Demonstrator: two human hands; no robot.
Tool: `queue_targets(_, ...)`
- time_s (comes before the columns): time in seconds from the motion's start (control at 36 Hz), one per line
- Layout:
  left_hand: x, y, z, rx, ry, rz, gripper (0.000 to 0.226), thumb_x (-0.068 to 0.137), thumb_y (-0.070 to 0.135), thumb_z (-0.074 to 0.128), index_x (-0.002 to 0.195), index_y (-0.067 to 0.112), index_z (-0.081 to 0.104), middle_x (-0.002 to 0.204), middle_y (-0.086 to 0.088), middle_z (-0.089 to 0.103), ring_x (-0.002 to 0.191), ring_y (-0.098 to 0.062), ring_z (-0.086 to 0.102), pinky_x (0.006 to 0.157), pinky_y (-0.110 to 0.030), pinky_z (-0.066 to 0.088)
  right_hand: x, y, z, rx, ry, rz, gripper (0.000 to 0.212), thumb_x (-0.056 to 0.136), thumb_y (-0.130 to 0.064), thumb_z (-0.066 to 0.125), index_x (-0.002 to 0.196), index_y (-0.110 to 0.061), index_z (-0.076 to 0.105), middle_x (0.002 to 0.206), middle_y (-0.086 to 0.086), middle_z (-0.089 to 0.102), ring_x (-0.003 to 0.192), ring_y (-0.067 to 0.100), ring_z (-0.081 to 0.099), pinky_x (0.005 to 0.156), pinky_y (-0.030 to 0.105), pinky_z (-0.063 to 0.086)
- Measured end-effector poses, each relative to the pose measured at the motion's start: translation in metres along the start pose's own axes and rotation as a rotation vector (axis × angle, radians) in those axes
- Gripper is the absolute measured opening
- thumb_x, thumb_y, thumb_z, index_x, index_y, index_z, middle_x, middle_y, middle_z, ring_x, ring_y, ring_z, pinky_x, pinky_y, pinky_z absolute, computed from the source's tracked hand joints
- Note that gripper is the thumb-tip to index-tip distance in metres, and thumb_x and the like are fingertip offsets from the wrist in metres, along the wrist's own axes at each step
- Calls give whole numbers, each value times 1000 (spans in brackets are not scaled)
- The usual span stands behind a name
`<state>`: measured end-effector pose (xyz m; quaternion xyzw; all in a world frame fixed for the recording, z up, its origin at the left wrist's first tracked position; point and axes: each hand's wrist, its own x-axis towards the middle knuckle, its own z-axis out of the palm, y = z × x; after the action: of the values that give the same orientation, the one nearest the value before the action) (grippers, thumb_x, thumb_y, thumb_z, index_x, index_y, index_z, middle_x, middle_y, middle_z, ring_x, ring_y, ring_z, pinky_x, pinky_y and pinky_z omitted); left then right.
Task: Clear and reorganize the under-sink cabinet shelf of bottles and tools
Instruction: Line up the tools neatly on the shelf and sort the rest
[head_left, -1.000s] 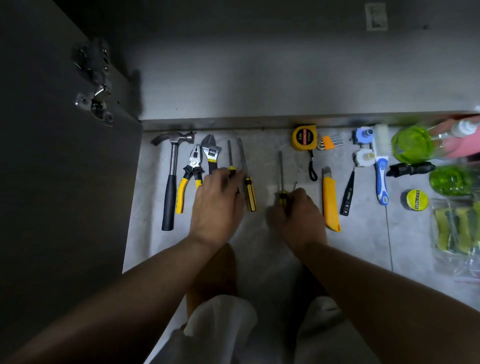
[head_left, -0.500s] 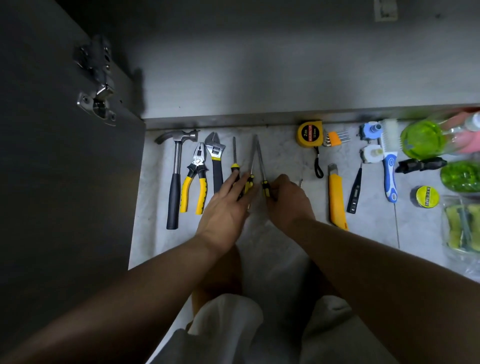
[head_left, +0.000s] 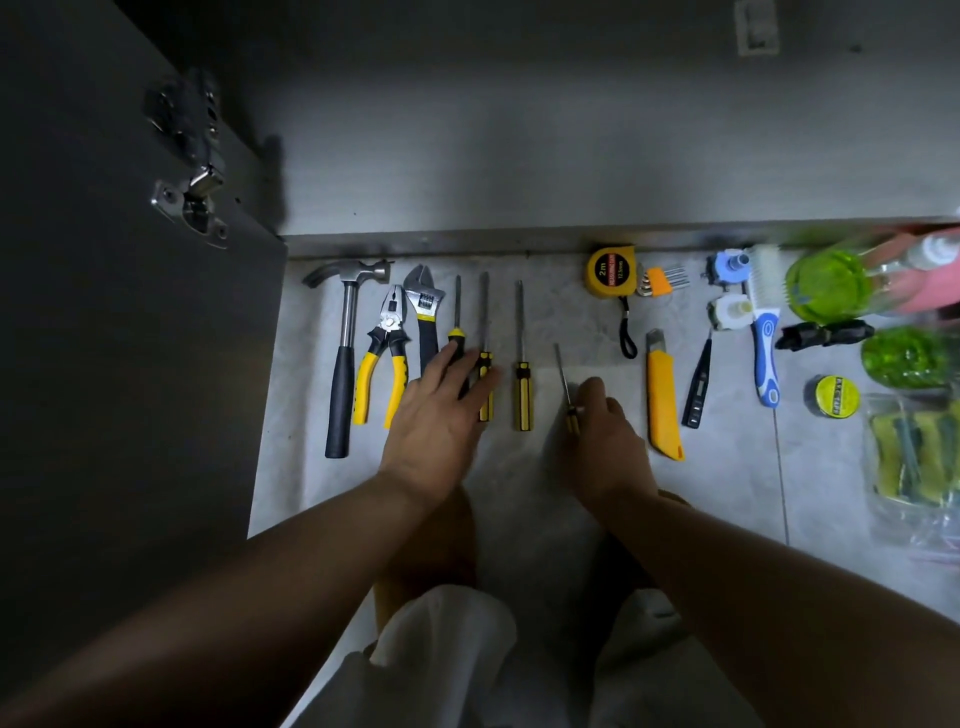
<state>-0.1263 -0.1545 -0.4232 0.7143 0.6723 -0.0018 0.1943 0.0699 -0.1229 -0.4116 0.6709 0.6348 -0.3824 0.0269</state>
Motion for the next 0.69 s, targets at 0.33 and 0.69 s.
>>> queue_targets(0.33, 19, 16, 0, 149, 12, 201, 59, 88, 49, 64, 143, 32, 53, 142, 1, 56, 145, -30, 33, 120, -47, 22, 34, -21, -3, 54, -59, 2, 30, 88, -20, 62, 109, -18, 40, 101, 12, 56, 90, 32, 59, 73, 40, 49)
queue_targets(0.69, 23, 11, -4, 156, 41, 133, 52, 89, 40, 65, 139, 27, 58, 134, -3, 61, 139, -33, 43, 116, -46, 28, 38, -30, -6, 5, -44, -5, 23, 91, -22, 59, 107, -12, 44, 106, 13, 59, 95, 32, 59, 73, 35, 43)
